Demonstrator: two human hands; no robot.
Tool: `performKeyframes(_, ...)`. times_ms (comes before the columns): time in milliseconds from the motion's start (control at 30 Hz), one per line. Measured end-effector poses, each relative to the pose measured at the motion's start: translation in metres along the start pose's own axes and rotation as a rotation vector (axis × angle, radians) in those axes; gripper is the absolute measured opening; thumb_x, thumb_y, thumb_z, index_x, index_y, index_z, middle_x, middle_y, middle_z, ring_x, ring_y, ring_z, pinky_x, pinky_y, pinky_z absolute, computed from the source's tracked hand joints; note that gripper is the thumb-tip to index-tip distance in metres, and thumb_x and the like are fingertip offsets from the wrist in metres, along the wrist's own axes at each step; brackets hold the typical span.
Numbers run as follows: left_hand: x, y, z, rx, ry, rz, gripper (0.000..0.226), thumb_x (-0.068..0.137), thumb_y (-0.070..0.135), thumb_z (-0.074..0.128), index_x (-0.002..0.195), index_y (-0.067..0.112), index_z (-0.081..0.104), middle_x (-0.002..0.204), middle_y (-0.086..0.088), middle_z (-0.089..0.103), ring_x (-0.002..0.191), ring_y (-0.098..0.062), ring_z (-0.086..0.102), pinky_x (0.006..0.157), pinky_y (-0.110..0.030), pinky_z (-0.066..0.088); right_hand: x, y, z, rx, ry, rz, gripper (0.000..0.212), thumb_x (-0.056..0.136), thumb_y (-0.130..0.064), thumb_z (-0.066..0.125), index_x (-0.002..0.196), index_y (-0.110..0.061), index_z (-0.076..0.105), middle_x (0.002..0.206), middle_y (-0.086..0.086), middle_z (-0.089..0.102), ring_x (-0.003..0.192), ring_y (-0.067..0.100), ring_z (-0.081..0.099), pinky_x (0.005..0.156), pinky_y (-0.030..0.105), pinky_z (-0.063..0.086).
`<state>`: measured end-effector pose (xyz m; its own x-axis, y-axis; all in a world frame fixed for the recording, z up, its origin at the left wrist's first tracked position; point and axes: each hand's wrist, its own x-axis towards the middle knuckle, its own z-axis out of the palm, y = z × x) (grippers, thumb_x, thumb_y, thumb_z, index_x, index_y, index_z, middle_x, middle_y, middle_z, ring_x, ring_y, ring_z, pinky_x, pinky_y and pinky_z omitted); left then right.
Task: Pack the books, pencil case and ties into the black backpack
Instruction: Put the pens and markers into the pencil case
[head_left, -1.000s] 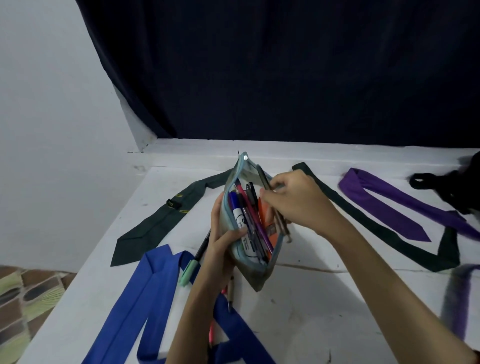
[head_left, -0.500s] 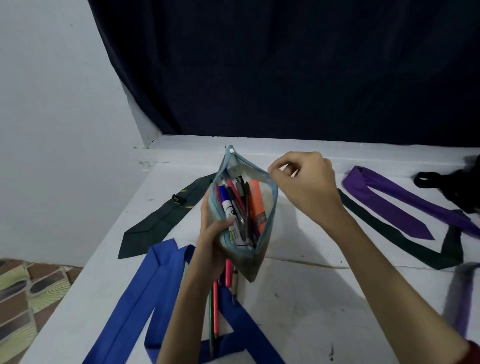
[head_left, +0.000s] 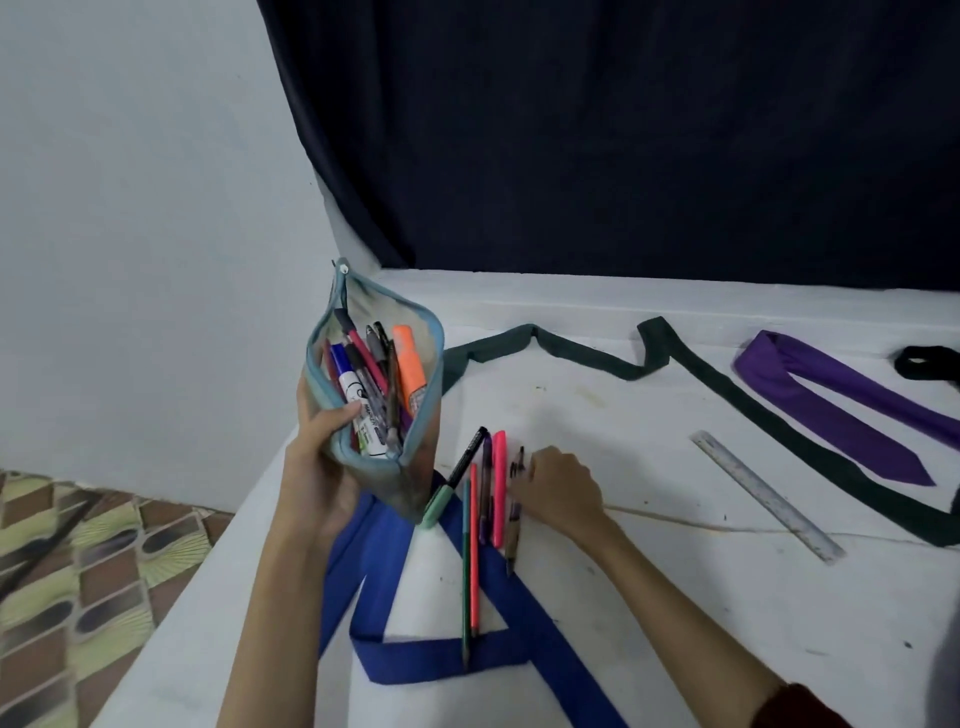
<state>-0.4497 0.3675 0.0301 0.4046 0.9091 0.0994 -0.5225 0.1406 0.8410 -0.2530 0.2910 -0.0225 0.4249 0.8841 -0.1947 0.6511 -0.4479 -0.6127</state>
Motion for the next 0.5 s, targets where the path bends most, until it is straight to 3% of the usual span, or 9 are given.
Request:
performKeyframes(100, -0.007, 0.0, -0.003, 0.014, 0.005, -0.01, 0.074, 0.073, 0.009, 0.053, 0.145, 0.014, 0.034, 0.119, -0.01, 0.056, 0.098, -0.021, 0.063, 0.072, -0.031, 0.057, 0.002, -0.001, -0.003, 0.04, 0.029, 0.006, 0.038, 0.082, -0.017, 0.061, 0.055, -0.016, 0.033, 0.051, -0.005, 0.038, 0.045, 0.009, 0.036, 0.042, 0.021, 0.026)
performKeyframes(167, -0.009, -0.002, -0.004, 0.02, 0.002, -0.029, 0.082, 0.068, 0.013, 0.065, 0.144, 0.014, 0.035, 0.121, -0.012, 0.056, 0.099, -0.023, 0.063, 0.071, -0.033, 0.057, 0.004, -0.001, -0.007, 0.191, 0.058, 0.019, 0.04, 0.084, -0.021, 0.063, 0.055, -0.015, 0.036, 0.048, -0.003, 0.043, 0.042, 0.01, 0.041, 0.043, 0.02, 0.032)
performKeyframes(233, -0.011, -0.002, -0.003, 0.037, -0.003, -0.054, 0.102, 0.053, 0.02, 0.081, 0.144, 0.014, 0.036, 0.124, -0.014, 0.055, 0.102, -0.025, 0.062, 0.072, -0.034, 0.056, 0.006, -0.004, -0.013, 0.469, 0.065, 0.065, 0.029, 0.09, -0.02, 0.058, 0.067, -0.014, 0.042, 0.06, 0.005, 0.058, 0.044, 0.014, 0.053, 0.046, 0.023, 0.044)
performKeyframes(300, -0.012, -0.003, -0.001, 0.045, -0.004, -0.064, 0.106, 0.049, 0.023, 0.084, 0.143, 0.015, 0.036, 0.127, -0.015, 0.054, 0.106, -0.027, 0.06, 0.074, -0.035, 0.056, 0.009, -0.007, -0.015, 0.64, 0.04, 0.121, 0.021, 0.096, -0.021, 0.049, 0.077, -0.015, 0.041, 0.071, 0.01, 0.059, 0.048, 0.017, 0.053, 0.045, 0.025, 0.045)
performKeyframes(400, -0.012, -0.007, 0.001, 0.039, 0.008, -0.037, 0.082, 0.066, 0.016, 0.07, 0.142, 0.019, 0.039, 0.125, -0.011, 0.055, 0.11, -0.028, 0.056, 0.076, -0.034, 0.056, 0.014, -0.004, -0.006, 0.397, -0.01, 0.052, 0.036, 0.093, -0.036, 0.053, 0.068, -0.017, 0.036, 0.063, -0.002, 0.042, 0.05, 0.009, 0.037, 0.045, 0.021, 0.031)
performKeyframes(500, -0.013, -0.011, 0.001, 0.042, 0.013, -0.048, 0.072, 0.071, 0.012, 0.059, 0.14, 0.021, 0.04, 0.123, -0.01, 0.057, 0.111, -0.028, 0.056, 0.079, -0.035, 0.057, 0.017, -0.002, 0.008, 0.119, -0.01, 0.011, 0.041, 0.084, -0.037, 0.065, 0.065, -0.018, 0.035, 0.061, -0.005, 0.039, 0.052, 0.006, 0.037, 0.046, 0.018, 0.028)
